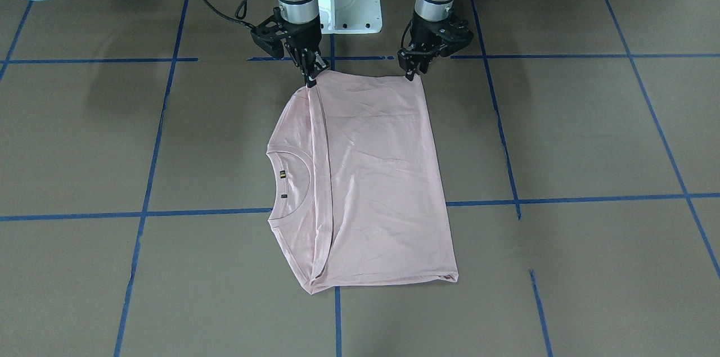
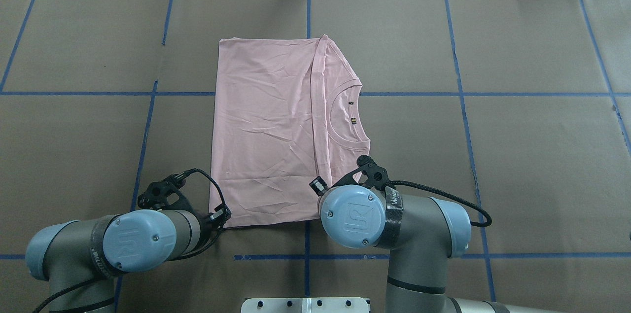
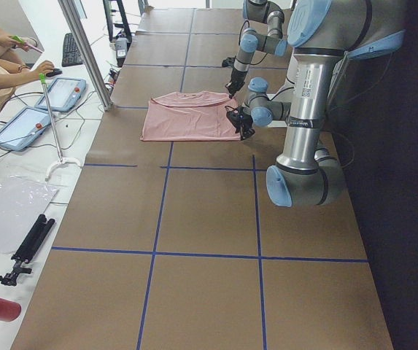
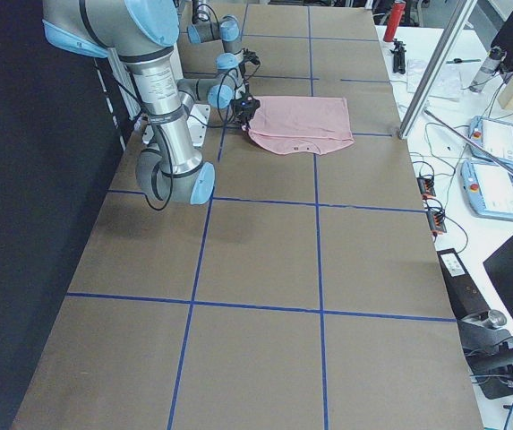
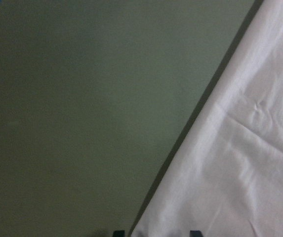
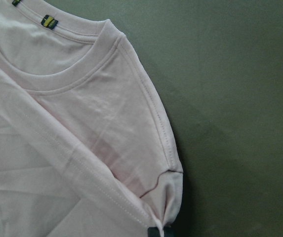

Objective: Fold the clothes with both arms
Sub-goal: 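Grasp the near edge of the shirt with both grippers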

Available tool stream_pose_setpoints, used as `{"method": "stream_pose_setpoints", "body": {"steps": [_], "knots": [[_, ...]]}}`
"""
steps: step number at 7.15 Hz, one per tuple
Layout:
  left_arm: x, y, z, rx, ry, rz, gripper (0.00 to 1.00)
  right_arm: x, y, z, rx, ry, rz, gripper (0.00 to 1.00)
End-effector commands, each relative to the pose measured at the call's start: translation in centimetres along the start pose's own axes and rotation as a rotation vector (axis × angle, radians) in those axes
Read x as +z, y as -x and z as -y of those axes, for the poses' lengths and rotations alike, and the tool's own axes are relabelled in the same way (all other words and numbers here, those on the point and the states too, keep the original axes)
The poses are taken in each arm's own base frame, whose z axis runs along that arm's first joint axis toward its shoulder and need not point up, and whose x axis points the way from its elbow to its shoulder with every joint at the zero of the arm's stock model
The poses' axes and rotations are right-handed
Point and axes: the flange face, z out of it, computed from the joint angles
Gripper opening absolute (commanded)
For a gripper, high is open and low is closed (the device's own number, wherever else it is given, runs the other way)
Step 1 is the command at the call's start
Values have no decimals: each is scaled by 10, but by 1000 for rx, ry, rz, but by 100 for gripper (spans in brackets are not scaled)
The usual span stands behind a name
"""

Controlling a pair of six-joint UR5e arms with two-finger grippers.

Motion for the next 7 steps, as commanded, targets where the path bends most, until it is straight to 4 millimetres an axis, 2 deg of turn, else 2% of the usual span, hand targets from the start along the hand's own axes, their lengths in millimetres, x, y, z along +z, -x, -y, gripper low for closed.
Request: {"method": "stream_pose_setpoints", "body": {"steps": [1, 4, 5, 6, 7], "knots": [[2, 1, -1, 2, 0, 5, 47, 1, -1, 1, 0, -3, -2, 0], [7, 2, -1, 2, -2, 13, 45, 1, -1, 1, 0, -3, -2, 0], [7, 1, -1, 2, 0, 12, 41, 0, 0, -1, -1, 0, -1, 0], [7, 2, -1, 2, -2, 13, 33, 0, -1, 0, -1, 0, -1, 0], [6, 1, -2, 2, 1, 11, 13, -1, 0, 1, 0, 0, 1, 0]]}}
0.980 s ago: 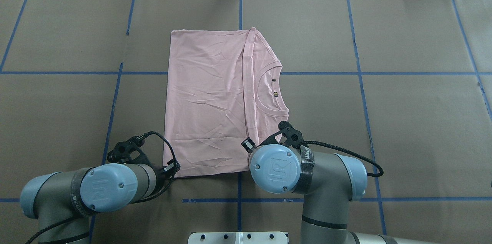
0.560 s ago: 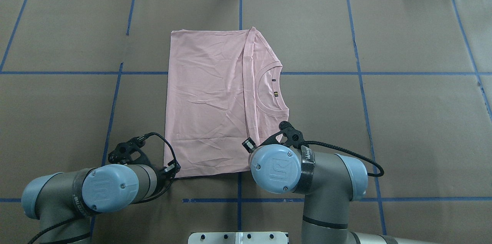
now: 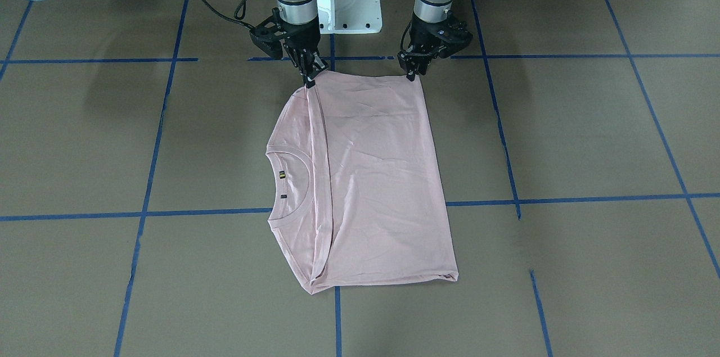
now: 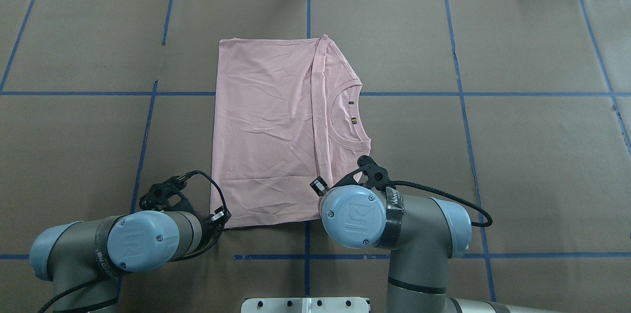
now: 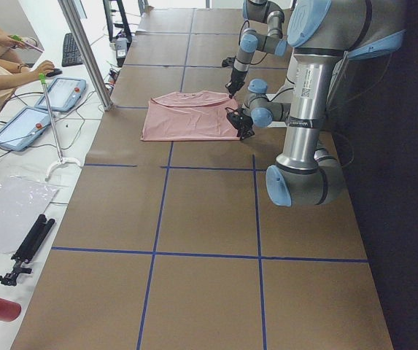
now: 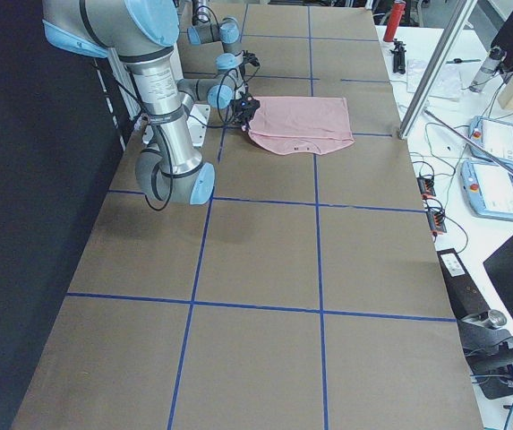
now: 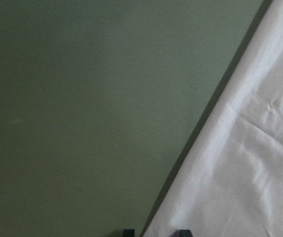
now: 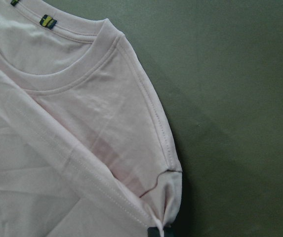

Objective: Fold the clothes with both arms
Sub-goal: 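Grasp the near edge of the shirt with both grippers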

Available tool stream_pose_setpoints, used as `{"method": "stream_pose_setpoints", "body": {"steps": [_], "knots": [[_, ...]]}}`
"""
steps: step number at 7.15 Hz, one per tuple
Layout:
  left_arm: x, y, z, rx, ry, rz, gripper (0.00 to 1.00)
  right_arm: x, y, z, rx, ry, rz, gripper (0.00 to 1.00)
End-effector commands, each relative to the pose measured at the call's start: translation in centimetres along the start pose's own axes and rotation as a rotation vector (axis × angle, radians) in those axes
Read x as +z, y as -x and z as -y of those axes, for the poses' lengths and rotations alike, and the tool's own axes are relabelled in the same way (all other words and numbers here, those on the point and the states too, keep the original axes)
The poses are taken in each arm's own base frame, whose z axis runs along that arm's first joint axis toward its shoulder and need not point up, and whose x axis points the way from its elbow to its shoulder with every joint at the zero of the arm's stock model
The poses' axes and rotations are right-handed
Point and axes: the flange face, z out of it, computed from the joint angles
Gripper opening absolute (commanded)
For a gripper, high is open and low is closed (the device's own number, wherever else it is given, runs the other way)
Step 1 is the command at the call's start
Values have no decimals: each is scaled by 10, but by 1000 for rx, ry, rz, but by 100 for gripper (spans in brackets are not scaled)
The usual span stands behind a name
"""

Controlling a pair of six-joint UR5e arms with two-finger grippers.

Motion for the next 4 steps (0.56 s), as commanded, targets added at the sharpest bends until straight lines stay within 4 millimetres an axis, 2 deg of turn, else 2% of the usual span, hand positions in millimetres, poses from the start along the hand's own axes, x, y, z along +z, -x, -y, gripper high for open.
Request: {"method": "stream_pose_setpoints", "body": {"steps": [1, 3, 4], "knots": [[0, -6, -3, 0, 4, -6, 0, 0, -1, 0, 0, 2, -1, 0], [-10, -14, -7, 0, 15, -28, 0, -5, -1, 3, 2, 4, 5, 0], [-34, -20, -5, -5, 29, -69, 0, -10, 1, 3, 8, 9, 12, 0]]}}
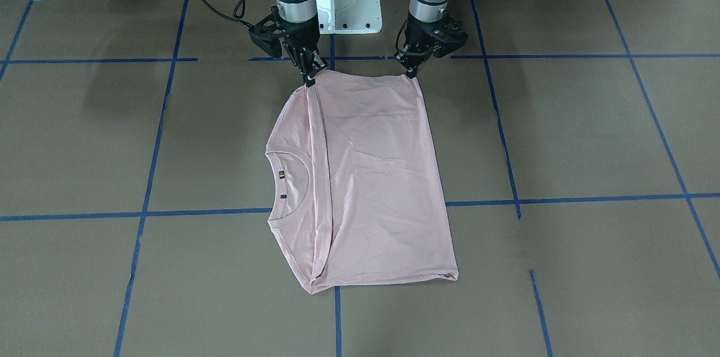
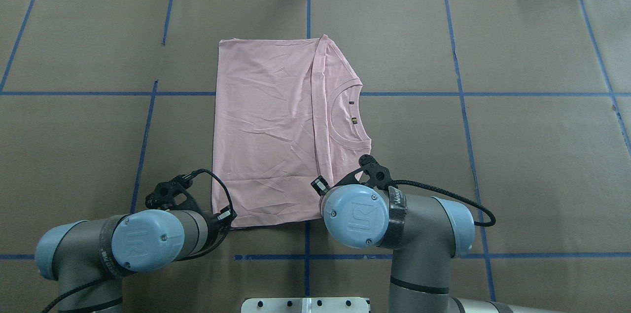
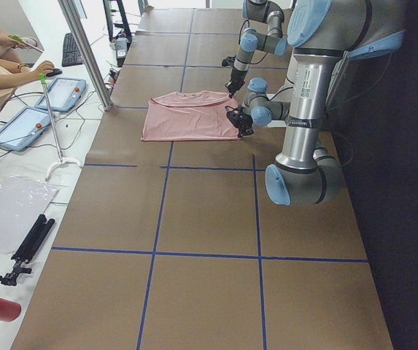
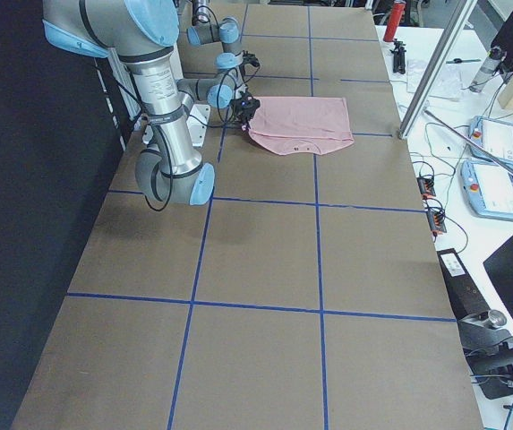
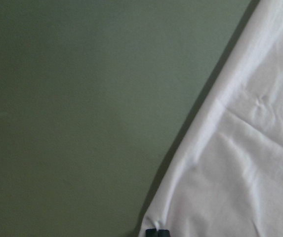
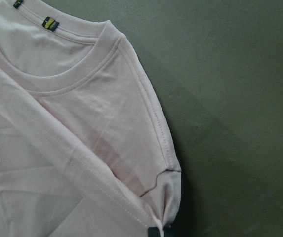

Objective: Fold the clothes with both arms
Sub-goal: 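Grasp the near edge of the shirt with both grippers, then lift the near edge with both grippers and fold it away from the robot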

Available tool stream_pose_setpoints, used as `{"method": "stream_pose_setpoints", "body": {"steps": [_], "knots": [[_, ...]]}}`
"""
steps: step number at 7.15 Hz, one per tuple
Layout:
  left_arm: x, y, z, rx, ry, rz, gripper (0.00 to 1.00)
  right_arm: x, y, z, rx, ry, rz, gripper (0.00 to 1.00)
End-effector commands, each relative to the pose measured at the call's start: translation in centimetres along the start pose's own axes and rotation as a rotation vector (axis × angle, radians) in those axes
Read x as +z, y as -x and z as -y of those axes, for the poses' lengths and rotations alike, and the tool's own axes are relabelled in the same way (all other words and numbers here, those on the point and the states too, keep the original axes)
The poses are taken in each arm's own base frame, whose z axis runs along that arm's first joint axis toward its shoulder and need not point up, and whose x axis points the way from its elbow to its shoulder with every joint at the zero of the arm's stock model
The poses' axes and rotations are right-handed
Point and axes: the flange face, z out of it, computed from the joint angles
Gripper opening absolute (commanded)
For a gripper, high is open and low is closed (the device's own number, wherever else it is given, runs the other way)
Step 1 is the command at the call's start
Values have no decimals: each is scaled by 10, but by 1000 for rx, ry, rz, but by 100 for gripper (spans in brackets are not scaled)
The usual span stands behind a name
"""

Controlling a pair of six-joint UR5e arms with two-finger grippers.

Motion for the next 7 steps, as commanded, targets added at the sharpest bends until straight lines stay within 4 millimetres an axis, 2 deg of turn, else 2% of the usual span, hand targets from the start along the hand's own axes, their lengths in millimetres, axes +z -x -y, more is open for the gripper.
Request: {"method": "stream_pose_setpoints", "body": {"steps": [1, 2, 3, 4, 5, 6, 7], "knots": [[-38, -7, 0, -3, 8, -25, 0, -25, -7, 7, 10, 27, 31, 0], [-71, -10, -3, -1, 7, -17, 0, -54, -45, 17, -7, 70, 41, 0], [-91, -11, -4, -1, 14, -29, 0, -79, -53, 23, 6, 96, 70, 0], [-94, -25, 3, -7, -2, -53, 0, -82, -38, 33, 25, 78, 103, 0], [-120, -60, 42, 9, -55, -134, 0, -99, -3, 69, 65, 44, 170, 0], [-137, -90, 78, 22, -114, -182, 0, -106, 33, 98, 110, -2, 217, 0], [-129, -105, 106, 55, -168, -174, 0, -97, 75, 123, 114, -65, 229, 0]]}}
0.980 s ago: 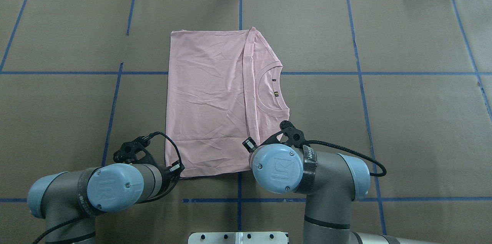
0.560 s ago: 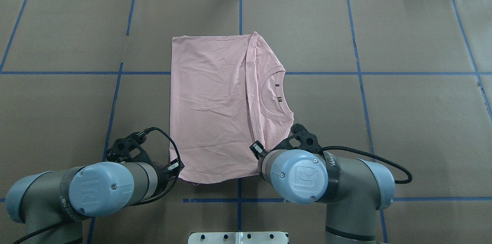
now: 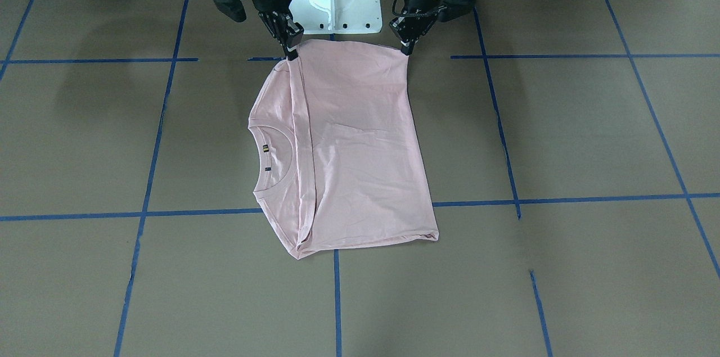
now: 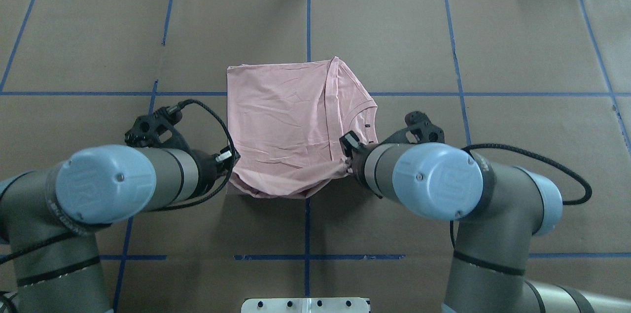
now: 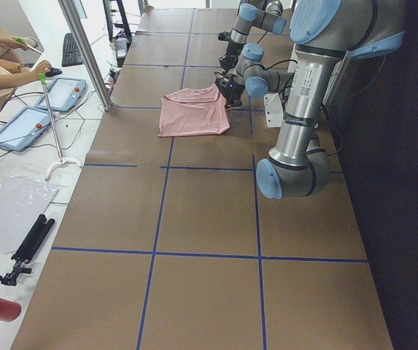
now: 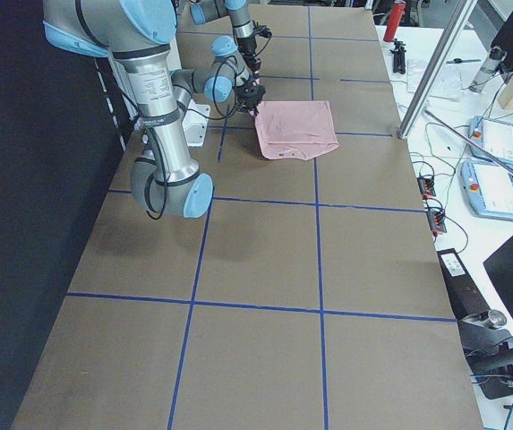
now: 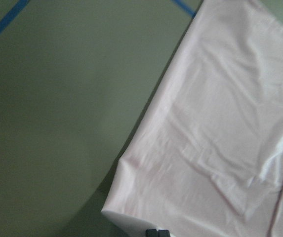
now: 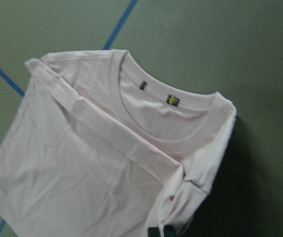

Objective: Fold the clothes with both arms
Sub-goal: 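Lift the near edge with both grippers and fold it away from the robot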

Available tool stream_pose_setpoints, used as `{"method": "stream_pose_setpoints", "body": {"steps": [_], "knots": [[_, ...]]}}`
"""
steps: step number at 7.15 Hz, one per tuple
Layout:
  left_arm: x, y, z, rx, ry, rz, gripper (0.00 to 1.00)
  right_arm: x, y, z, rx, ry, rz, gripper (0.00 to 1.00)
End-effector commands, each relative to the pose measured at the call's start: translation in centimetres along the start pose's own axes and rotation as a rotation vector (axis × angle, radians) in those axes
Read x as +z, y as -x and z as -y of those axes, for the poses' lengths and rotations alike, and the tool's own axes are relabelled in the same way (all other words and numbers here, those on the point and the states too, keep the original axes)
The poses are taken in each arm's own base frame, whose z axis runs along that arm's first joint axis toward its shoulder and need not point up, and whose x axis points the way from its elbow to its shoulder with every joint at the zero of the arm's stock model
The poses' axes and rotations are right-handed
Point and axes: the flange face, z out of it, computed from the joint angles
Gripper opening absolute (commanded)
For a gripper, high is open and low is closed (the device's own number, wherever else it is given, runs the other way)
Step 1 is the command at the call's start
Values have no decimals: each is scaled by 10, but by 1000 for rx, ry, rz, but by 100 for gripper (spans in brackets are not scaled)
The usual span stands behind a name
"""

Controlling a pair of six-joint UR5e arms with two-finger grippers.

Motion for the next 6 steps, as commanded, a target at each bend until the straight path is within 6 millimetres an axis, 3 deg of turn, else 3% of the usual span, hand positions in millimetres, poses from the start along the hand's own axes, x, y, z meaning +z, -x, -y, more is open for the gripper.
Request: {"method": "stream_pose_setpoints", "body": {"steps": [1, 2, 3, 4, 5, 6], "knots": [[19, -35, 69, 52, -112, -33, 0, 44, 88, 51, 38, -116, 33, 0], [41, -38, 91, 72, -138, -47, 0, 84, 123, 76, 74, -79, 57, 0], [61, -37, 109, 83, -154, -71, 0, 100, 151, 90, 81, -90, 75, 0], [78, -35, 119, 92, -167, -58, 0, 114, 168, 86, 73, -107, 61, 0], [82, -38, 120, 101, -170, -61, 0, 120, 177, 83, 73, -112, 53, 0], [87, -39, 121, 100, -171, -55, 0, 125, 177, 85, 73, -118, 46, 0]]}}
